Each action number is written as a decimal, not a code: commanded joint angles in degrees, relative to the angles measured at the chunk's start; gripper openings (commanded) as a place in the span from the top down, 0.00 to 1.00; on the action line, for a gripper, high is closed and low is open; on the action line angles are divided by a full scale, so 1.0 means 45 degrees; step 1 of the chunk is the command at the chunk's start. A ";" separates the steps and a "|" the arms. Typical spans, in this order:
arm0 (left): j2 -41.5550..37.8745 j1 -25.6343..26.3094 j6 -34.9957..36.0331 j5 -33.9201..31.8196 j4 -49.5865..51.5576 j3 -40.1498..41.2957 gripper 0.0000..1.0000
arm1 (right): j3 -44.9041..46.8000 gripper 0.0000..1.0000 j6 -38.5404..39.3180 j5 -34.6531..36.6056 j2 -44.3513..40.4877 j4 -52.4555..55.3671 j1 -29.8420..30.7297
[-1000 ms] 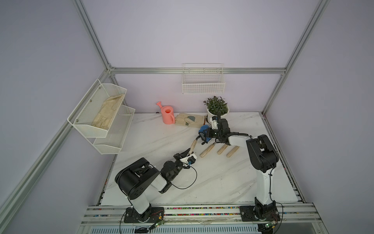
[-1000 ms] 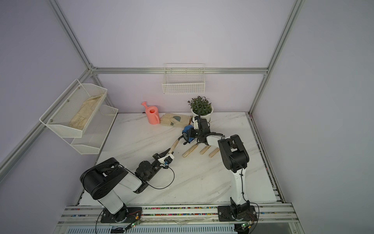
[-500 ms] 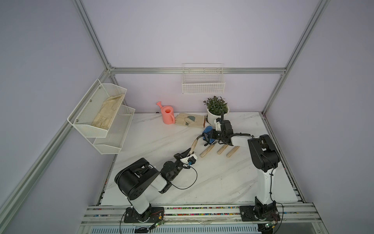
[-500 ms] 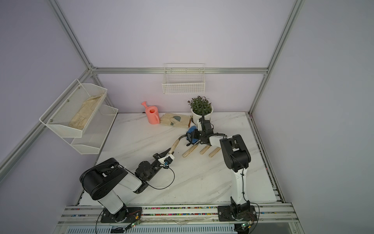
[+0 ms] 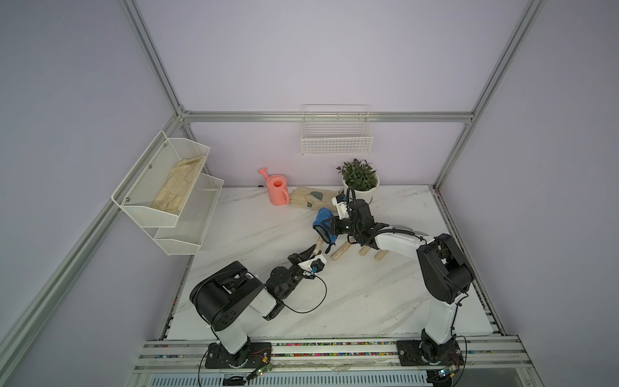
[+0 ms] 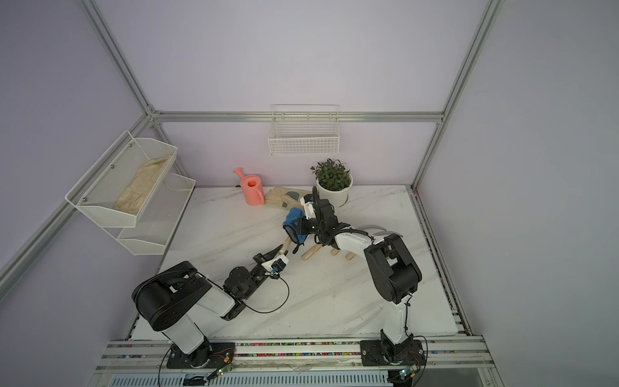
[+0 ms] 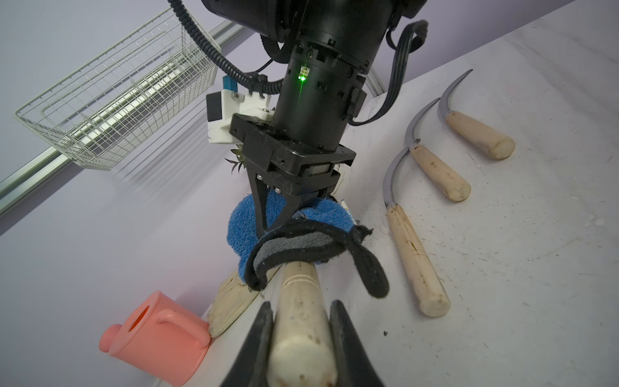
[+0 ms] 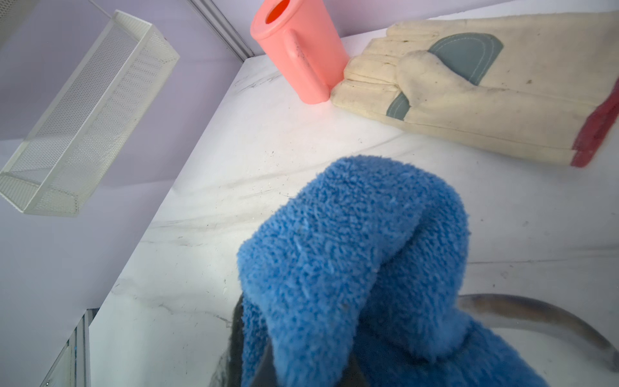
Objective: Wipe small sickles with rags
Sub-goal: Wipe the small sickle.
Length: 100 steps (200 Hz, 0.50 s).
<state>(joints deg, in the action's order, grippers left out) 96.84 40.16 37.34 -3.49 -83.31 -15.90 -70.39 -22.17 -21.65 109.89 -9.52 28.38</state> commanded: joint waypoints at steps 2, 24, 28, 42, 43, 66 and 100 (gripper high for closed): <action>-0.0123 0.0136 0.0107 0.0380 -0.0619 -0.0354 1.00 | -0.0365 1.00 -0.0047 0.0108 0.1126 0.0476 -0.0630; -0.0210 0.0138 0.0120 0.0365 -0.0617 -0.0302 1.00 | -0.0961 1.00 -0.0444 0.0232 0.2326 0.0761 -0.1664; -0.0228 0.0147 0.0120 0.0365 -0.0609 -0.0293 1.00 | -0.1033 1.00 -0.0518 0.0361 0.2483 0.0827 -0.1820; -0.0267 0.0156 0.0135 0.0326 -0.0613 -0.0248 1.00 | -0.1237 1.00 -0.0628 0.0783 0.2971 0.1034 -0.2270; -0.0268 0.0156 0.0137 0.0326 -0.0611 -0.0262 1.00 | -0.1245 1.00 -0.0633 0.0805 0.3007 0.1047 -0.2296; -0.0318 0.0157 0.0196 0.0252 -0.0613 -0.0243 1.00 | -0.1183 1.00 -0.0805 0.1211 0.3406 0.1152 -0.2706; -0.0342 0.0157 0.0212 0.0174 -0.0619 -0.0274 1.00 | -0.1048 1.00 -0.1025 0.1725 0.3419 0.1347 -0.2840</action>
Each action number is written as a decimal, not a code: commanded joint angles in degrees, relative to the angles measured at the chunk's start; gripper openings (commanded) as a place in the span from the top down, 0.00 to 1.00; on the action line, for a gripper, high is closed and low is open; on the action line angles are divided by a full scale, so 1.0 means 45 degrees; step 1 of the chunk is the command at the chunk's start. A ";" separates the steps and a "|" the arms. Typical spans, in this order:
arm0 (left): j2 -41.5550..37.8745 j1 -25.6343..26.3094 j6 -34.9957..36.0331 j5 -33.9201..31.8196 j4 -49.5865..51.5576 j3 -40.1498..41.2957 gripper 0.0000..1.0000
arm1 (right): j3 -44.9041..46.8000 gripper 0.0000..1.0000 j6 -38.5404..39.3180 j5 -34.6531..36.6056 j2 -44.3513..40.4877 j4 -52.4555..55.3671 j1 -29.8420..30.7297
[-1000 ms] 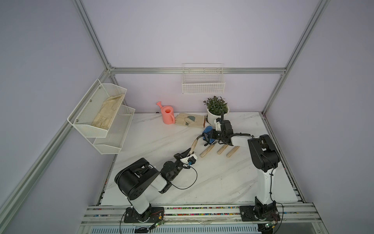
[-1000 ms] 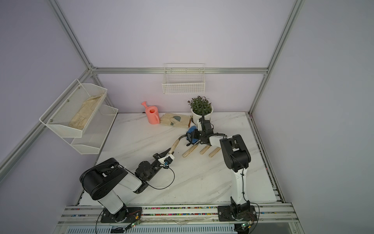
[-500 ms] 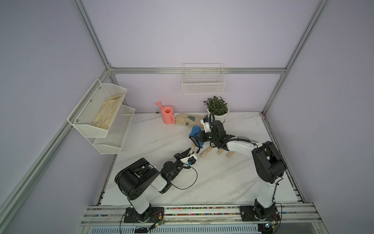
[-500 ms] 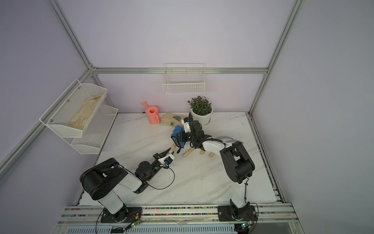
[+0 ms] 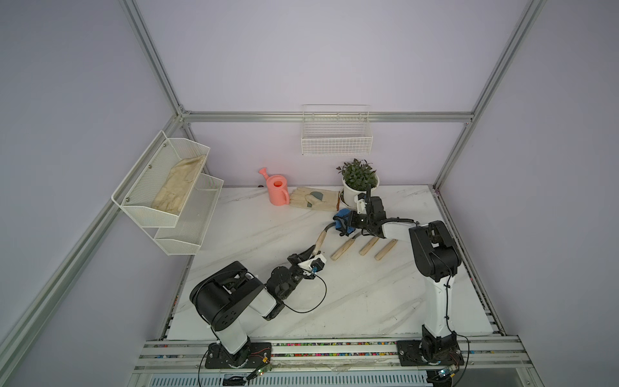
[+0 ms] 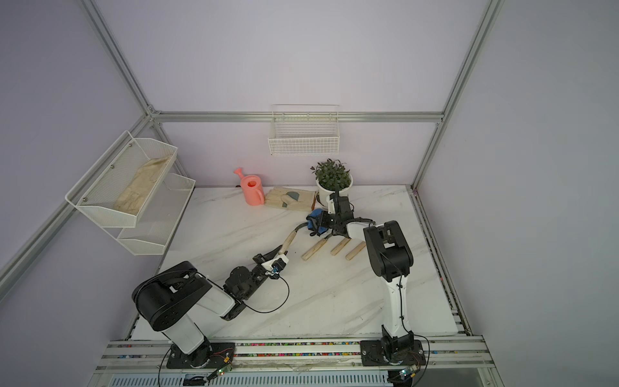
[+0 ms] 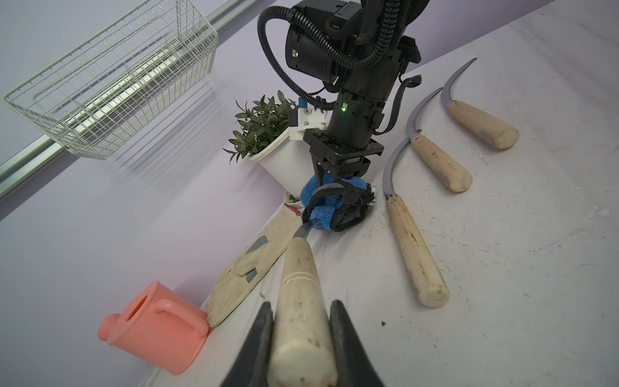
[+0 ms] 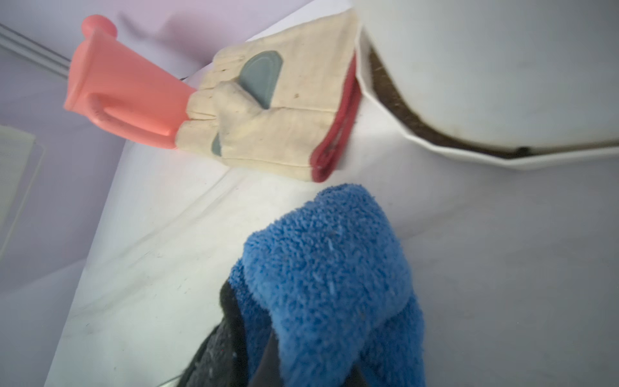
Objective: Wipe small sickles with rags
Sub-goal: Wipe the small sickle.
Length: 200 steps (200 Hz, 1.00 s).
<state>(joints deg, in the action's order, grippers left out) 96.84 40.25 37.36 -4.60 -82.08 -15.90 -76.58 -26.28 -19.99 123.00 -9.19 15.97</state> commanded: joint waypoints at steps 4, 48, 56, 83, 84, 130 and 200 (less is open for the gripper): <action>-0.0330 0.0138 0.0212 0.0417 -0.0881 -0.0265 1.00 | 0.0354 1.00 -0.0126 0.1423 0.0500 0.1297 -0.0079; -0.0426 0.0138 0.0163 0.0446 -0.0883 -0.0197 1.00 | 0.0443 1.00 0.0040 0.0539 0.0205 0.1034 -0.0024; -0.0426 0.0132 0.0154 0.0456 -0.0881 -0.0197 1.00 | 0.0482 1.00 0.0035 0.0215 0.0047 0.0936 0.0075; -0.0349 0.0136 0.0133 0.0505 -0.0894 -0.0283 1.00 | 0.0657 1.00 0.0301 -0.0449 -0.0902 0.0658 0.0938; -0.0348 0.0137 0.0134 0.0510 -0.0897 -0.0289 1.00 | 0.0663 1.00 0.0317 -0.0484 -0.0954 0.0657 0.0980; -0.0269 0.0147 0.0057 0.0515 -0.0880 -0.0370 1.00 | 0.0725 1.00 0.0916 -0.0974 -0.2460 0.0686 0.2843; -0.0311 0.0151 0.0017 0.0465 -0.0881 -0.0317 1.00 | 0.0664 1.00 0.0872 0.1210 -0.1976 0.1403 0.2481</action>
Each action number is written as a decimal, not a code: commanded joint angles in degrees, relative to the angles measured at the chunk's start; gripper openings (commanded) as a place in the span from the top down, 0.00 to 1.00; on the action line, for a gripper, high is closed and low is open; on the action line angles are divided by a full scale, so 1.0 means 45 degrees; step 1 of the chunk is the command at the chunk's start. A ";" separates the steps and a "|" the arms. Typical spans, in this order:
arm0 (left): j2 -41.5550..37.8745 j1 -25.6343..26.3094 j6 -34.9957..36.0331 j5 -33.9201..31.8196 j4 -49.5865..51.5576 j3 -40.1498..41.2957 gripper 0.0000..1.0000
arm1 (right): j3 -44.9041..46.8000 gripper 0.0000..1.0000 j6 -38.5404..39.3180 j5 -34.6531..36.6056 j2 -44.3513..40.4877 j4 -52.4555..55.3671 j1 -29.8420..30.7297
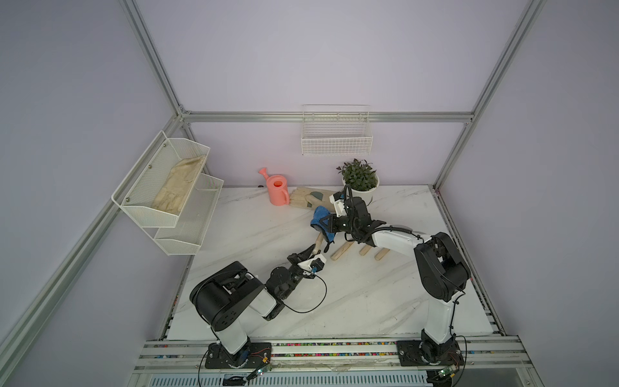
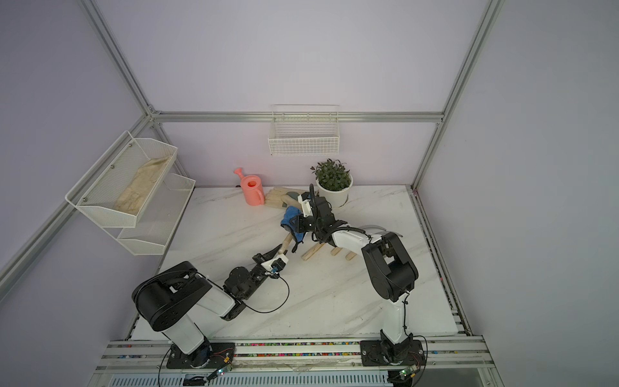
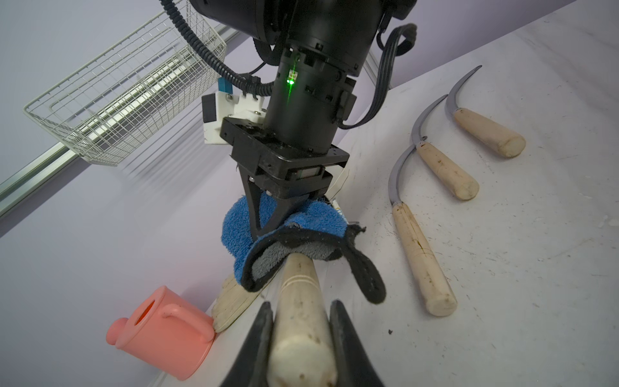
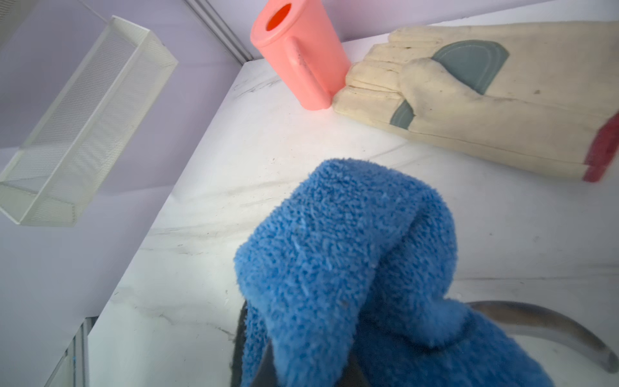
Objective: Wipe small sickles with rags
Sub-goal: Wipe the small sickle.
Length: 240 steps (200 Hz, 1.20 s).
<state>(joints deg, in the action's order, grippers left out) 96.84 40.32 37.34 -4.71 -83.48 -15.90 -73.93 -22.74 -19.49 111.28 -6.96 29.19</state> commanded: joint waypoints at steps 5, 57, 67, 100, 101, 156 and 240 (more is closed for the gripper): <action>-0.0309 0.0133 0.0022 0.0499 -0.0571 -0.0314 1.00 | 0.0059 1.00 0.0032 0.1322 0.0776 0.0986 -0.0632; -0.0541 0.0152 0.0041 0.0451 -0.0587 -0.0197 1.00 | -0.0402 1.00 -0.0672 0.1926 0.2724 0.1403 -0.2664; -0.0579 0.0161 0.0061 0.0441 -0.0572 -0.0197 1.00 | -0.0474 1.00 -0.0708 0.1865 0.2950 0.1420 -0.2807; -0.0591 0.0160 0.0081 0.0433 -0.0573 -0.0190 1.00 | -0.0589 1.00 -0.0600 0.1307 0.3152 0.1340 -0.2853; -0.0587 0.0161 0.0081 0.0437 -0.0581 -0.0183 1.00 | -0.0586 1.00 -0.0615 0.1256 0.3127 0.1326 -0.2834; -0.0505 0.0150 -0.0969 -0.0422 -0.0580 -0.0491 1.00 | -0.0268 1.00 -0.0123 -0.0031 0.1366 0.0755 -0.1558; -0.0974 -0.0222 -0.4609 -0.2128 -0.0219 -0.0839 1.00 | 0.3399 1.00 -0.0110 -0.0379 -0.4574 -0.0672 -0.0667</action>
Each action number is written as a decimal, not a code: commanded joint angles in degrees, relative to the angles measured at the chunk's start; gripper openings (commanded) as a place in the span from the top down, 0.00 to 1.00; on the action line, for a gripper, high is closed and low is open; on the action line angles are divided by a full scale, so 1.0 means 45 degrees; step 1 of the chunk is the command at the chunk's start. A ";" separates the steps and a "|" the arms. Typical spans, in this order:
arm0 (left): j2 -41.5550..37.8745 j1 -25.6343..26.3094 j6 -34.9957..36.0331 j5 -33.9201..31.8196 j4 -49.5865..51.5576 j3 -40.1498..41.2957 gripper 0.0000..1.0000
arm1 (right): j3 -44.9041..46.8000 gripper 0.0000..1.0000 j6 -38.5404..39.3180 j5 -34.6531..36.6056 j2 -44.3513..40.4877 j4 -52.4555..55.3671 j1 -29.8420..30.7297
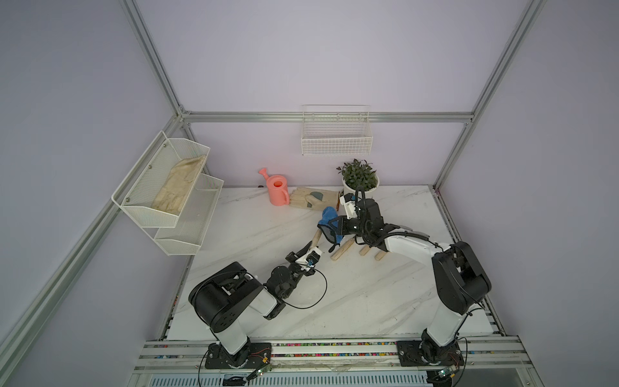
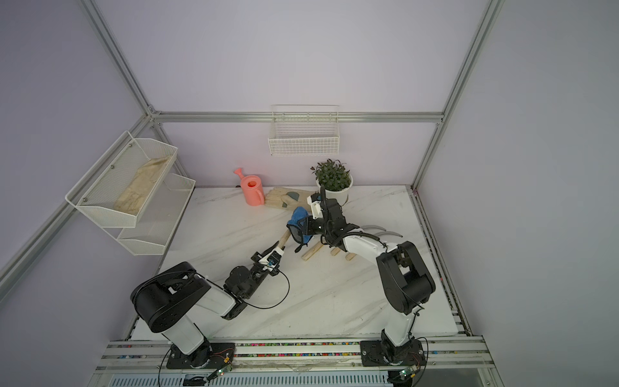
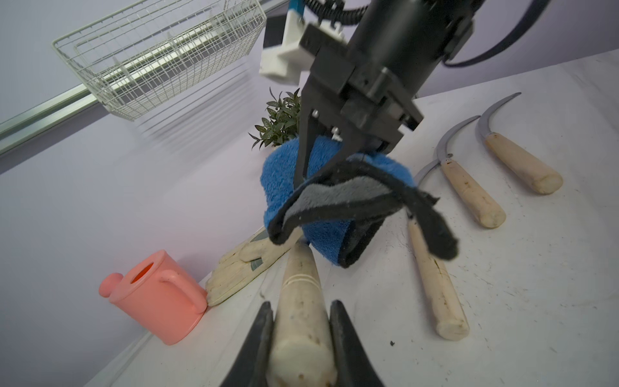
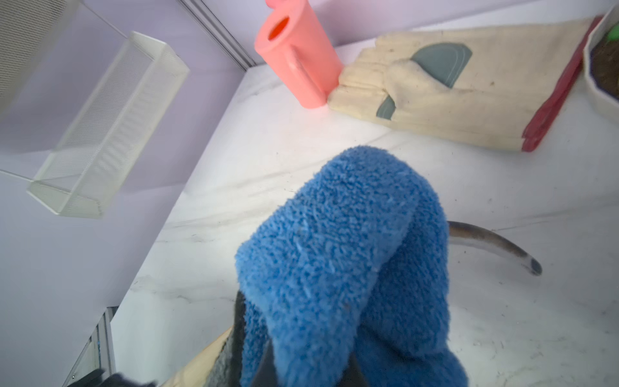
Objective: Wipe small sickles with rags
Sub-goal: Wipe the small sickle, then adjust the small sickle.
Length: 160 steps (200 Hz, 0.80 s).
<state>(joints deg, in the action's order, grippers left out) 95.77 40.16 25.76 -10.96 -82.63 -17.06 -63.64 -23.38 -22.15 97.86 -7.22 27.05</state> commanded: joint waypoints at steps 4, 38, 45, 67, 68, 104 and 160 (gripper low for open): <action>-0.0827 -0.0222 -0.2333 -0.0916 -0.0246 -0.0647 1.00 | 0.1313 1.00 0.0007 0.0416 -0.1892 -0.0593 -0.0188; -0.2377 -0.0911 -0.5128 -0.1174 0.4721 -0.2160 1.00 | 0.3044 1.00 -0.0381 0.1807 -0.3763 -0.0750 -0.0173; -0.2721 -0.1081 -0.5770 -0.1177 0.6478 -0.2795 1.00 | 0.3389 1.00 -0.0520 0.1864 -0.4015 -0.0895 -0.0156; -0.3639 -0.1540 -0.7638 -0.0681 1.0287 -0.4403 1.00 | 0.4007 1.00 -0.0606 0.1914 -0.4228 -0.1124 0.0245; -0.3671 -0.1551 -0.7736 -0.0646 1.0301 -0.4407 1.00 | 0.4025 1.00 -0.0606 0.1934 -0.4228 -0.1136 0.0272; -0.4126 -0.2086 -1.0828 0.0937 1.2870 -0.5677 1.00 | 0.4061 1.00 -0.0961 0.2130 -0.3415 -0.1927 0.1262; -0.4113 -0.2107 -1.3011 0.4853 1.3100 -0.5732 1.00 | 0.2702 1.00 -0.1405 0.2329 -0.0972 -0.3344 0.1919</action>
<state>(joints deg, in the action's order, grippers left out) 78.19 30.76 -25.32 -0.01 -23.09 -41.85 -47.79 -27.94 -12.73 90.00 -15.64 35.18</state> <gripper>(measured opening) 0.229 0.129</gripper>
